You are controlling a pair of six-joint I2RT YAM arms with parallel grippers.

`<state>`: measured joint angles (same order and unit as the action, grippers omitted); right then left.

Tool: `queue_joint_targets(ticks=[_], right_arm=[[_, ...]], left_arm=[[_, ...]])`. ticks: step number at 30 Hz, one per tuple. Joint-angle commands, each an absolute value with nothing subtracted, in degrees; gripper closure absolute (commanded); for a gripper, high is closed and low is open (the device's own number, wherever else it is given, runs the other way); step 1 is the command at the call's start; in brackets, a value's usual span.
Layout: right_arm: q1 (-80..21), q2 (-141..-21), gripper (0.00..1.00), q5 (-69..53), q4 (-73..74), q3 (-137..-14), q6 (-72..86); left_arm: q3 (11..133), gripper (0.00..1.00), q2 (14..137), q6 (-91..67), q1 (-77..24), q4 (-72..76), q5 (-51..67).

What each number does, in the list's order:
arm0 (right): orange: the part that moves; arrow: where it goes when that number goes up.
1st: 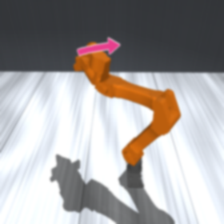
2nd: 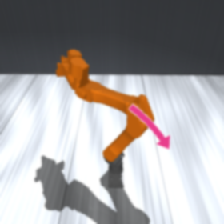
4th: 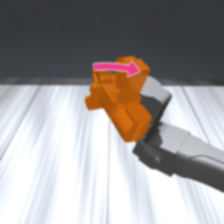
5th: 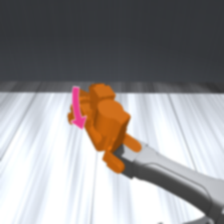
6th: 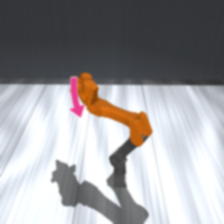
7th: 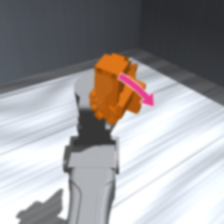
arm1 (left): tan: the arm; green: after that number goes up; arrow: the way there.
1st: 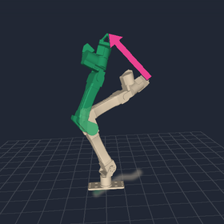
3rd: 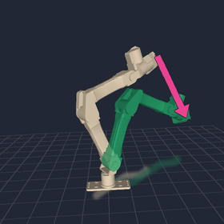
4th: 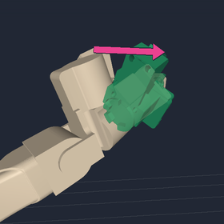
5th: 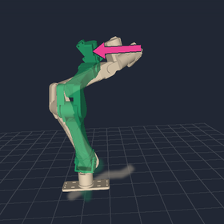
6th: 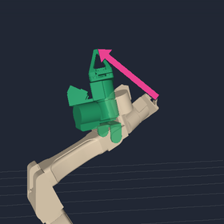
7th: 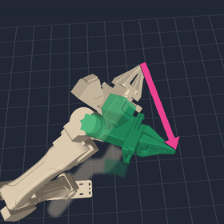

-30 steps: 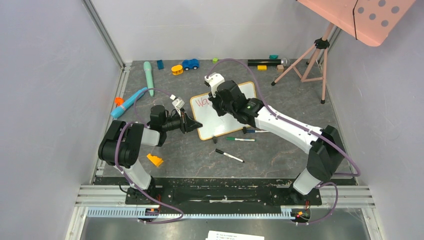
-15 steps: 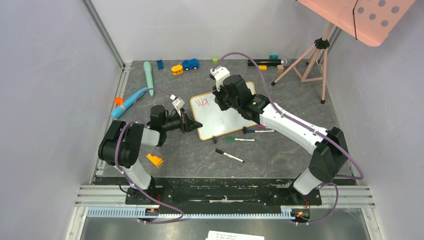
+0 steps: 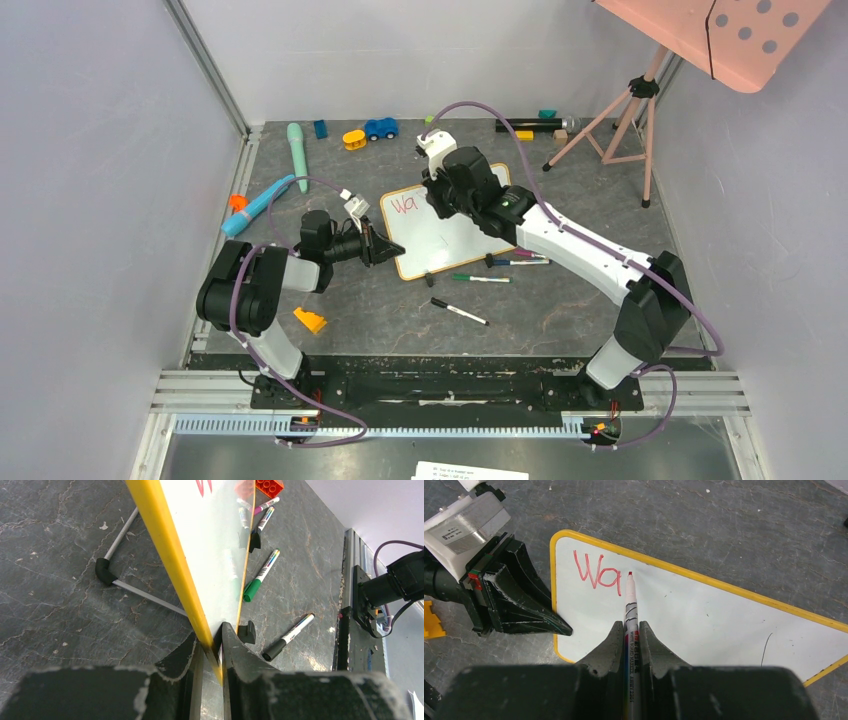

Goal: Write a sentence on the whiteboard

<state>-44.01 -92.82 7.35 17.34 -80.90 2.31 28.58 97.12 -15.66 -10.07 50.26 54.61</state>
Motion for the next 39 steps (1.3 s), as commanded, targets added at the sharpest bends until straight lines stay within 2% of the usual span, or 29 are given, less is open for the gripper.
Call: queue_joint_targets(ticks=[1, 39], right_arm=[[-43.81, -93.15, 1.00, 6.77, 16.37, -83.15, 1.80], [-43.89, -94.65, 1.00, 9.31, 17.27, -81.03, 1.33]], left_arm=[[29.44, 0.91, 97.43, -12.74, -9.67, 50.80, 51.03], [29.51, 0.91, 97.47, -12.74, -9.67, 50.84, 50.89]])
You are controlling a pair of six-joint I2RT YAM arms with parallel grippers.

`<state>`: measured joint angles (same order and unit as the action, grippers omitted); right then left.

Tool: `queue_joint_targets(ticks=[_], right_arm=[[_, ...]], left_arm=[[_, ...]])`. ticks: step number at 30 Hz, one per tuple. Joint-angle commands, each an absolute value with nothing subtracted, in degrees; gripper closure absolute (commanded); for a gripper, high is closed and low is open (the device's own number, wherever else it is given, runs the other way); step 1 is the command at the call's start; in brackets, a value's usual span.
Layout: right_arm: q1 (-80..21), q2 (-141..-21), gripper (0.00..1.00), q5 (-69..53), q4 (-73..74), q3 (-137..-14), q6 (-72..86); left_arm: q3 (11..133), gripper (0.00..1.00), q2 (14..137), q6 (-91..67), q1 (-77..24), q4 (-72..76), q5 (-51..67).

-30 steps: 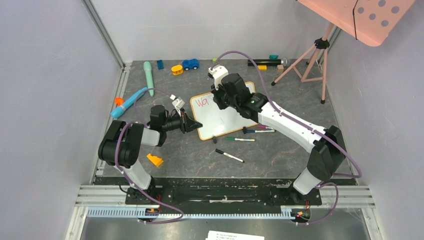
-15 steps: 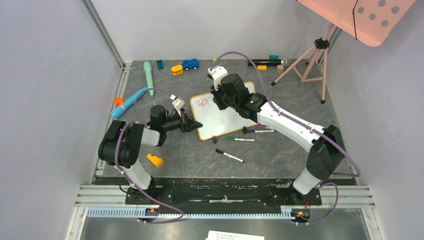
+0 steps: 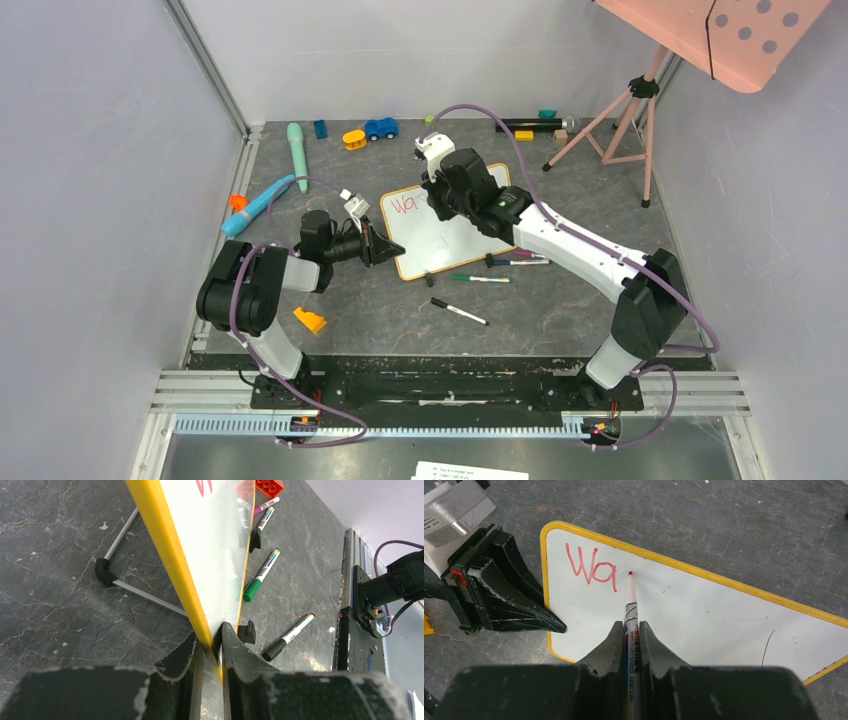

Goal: Write a sentence on the whiteboard

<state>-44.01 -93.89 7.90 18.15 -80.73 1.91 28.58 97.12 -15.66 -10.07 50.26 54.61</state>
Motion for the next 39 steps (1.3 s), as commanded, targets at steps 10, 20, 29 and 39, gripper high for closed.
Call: queue_joint_targets(ticks=[10, 20, 29, 39], right_arm=[[-43.86, -95.45, 1.00, 9.91, 18.04, -82.70, 0.88], [-43.77, -95.65, 1.00, 12.98, 18.95, -83.20, 1.12], [-43.51, -96.19, 1.00, 13.46, 19.03, -84.68, 0.87], [-43.46, -96.09, 1.00, 12.28, 19.75, -83.80, 1.14]], left_arm=[[29.43, 0.92, 97.41, -12.74, -9.67, 50.80, 50.94], [29.37, 0.91, 97.43, -12.73, -9.67, 50.80, 50.91], [29.44, 0.92, 97.38, -12.66, -9.67, 50.80, 50.92], [29.40, 0.91, 97.30, -12.66, -9.68, 50.80, 50.91]])
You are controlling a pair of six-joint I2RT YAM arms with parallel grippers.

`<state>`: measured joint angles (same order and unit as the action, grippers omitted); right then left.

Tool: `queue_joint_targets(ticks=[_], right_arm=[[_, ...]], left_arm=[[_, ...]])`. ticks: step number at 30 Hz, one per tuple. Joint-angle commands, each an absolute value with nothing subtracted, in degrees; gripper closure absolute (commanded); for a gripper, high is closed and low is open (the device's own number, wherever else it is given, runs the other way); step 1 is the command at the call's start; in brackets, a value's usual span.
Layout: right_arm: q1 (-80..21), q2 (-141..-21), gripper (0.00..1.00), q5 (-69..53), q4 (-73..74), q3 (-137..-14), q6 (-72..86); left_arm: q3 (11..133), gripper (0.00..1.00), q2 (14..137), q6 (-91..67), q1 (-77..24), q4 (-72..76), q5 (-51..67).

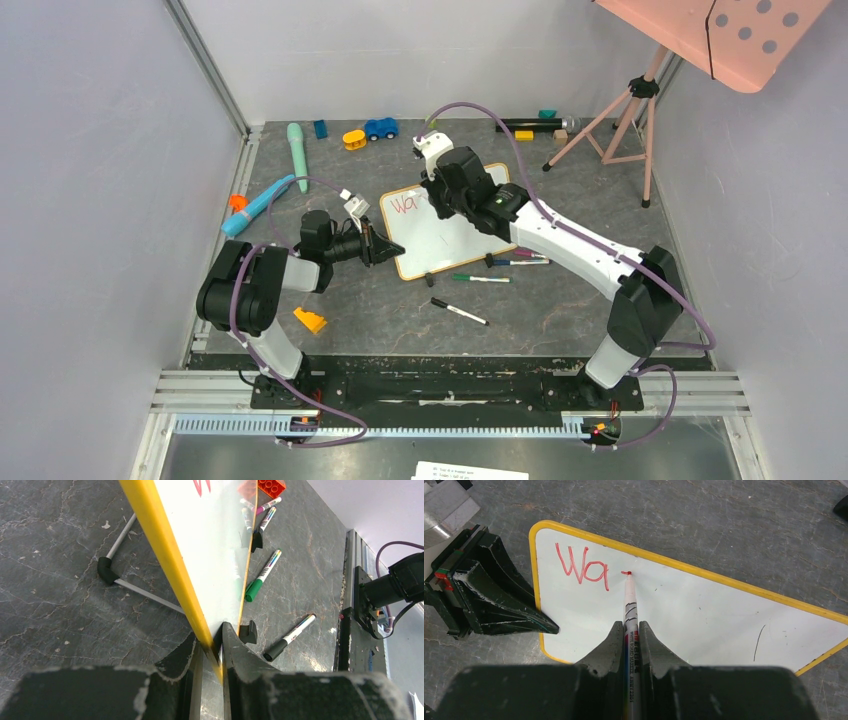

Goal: Write a sentence on the whiteboard

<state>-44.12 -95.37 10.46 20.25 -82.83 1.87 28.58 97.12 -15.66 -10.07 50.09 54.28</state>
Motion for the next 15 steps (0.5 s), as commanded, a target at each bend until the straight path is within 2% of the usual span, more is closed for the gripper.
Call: queue_joint_targets(ticks=[1, 15], right_arm=[[-43.52, -95.71, 1.00, 12.16, 19.72, -83.38, 1.29], [-43.51, -93.01, 1.00, 11.11, 19.18, -77.81, 2.73]], left_arm=[[29.43, 0.92, 97.34, -12.66, -9.67, 50.80, 50.91], [29.44, 0.91, 97.39, -12.74, -9.67, 50.80, 50.89]])
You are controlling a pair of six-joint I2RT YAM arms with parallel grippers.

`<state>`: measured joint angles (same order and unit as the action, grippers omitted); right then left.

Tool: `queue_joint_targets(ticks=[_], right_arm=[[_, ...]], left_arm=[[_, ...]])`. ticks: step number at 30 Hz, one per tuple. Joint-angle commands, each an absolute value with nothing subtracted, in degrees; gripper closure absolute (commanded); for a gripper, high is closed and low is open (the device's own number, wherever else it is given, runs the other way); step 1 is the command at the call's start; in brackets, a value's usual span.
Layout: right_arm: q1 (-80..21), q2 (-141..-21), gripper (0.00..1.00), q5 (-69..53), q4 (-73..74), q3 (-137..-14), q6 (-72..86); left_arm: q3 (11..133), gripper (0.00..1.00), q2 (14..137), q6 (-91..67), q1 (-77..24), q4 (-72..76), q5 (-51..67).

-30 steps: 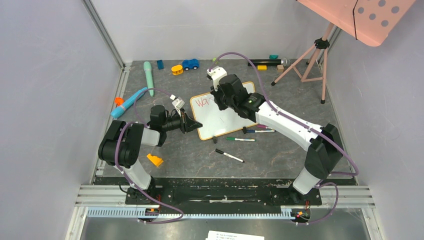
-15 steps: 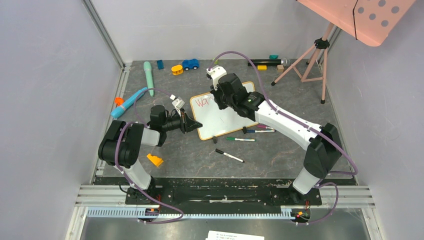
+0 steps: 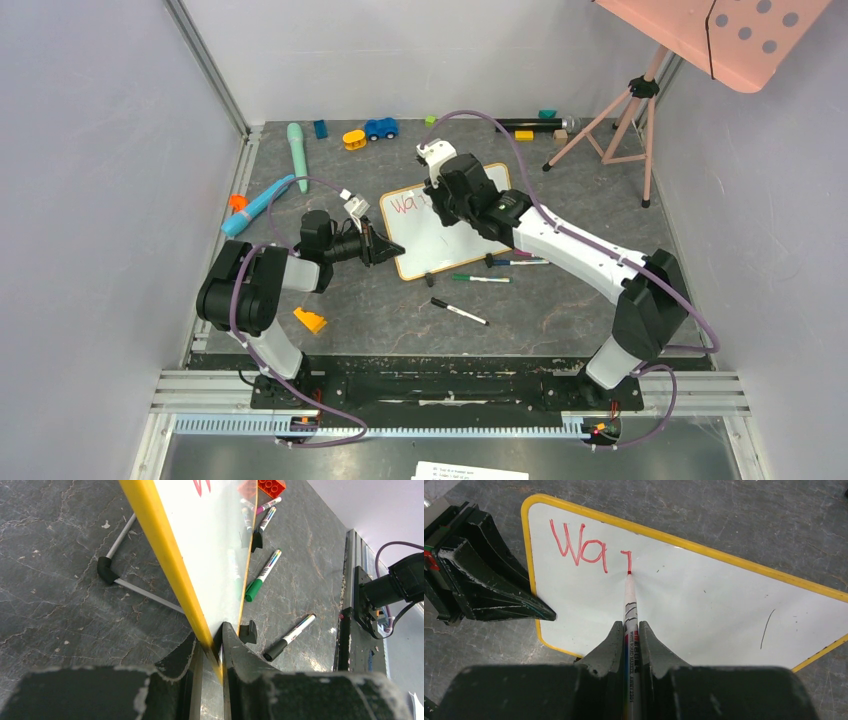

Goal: Write a sentence on the whiteboard

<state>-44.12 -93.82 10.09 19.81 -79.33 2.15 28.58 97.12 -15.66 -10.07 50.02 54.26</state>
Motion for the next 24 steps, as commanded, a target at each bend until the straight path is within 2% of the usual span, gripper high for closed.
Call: queue_joint_targets(ticks=[1, 24], right_arm=[[-43.51, -92.87, 1.00, 11.08, 19.08, -77.60, 2.86], [-43.24, -96.58, 1.00, 11.97, 19.85, -84.33, 1.05]], left_arm=[[29.43, 0.91, 97.40, -12.74, -9.67, 50.80, 50.90], [29.35, 0.91, 97.28, -12.66, -9.67, 50.80, 50.86]])
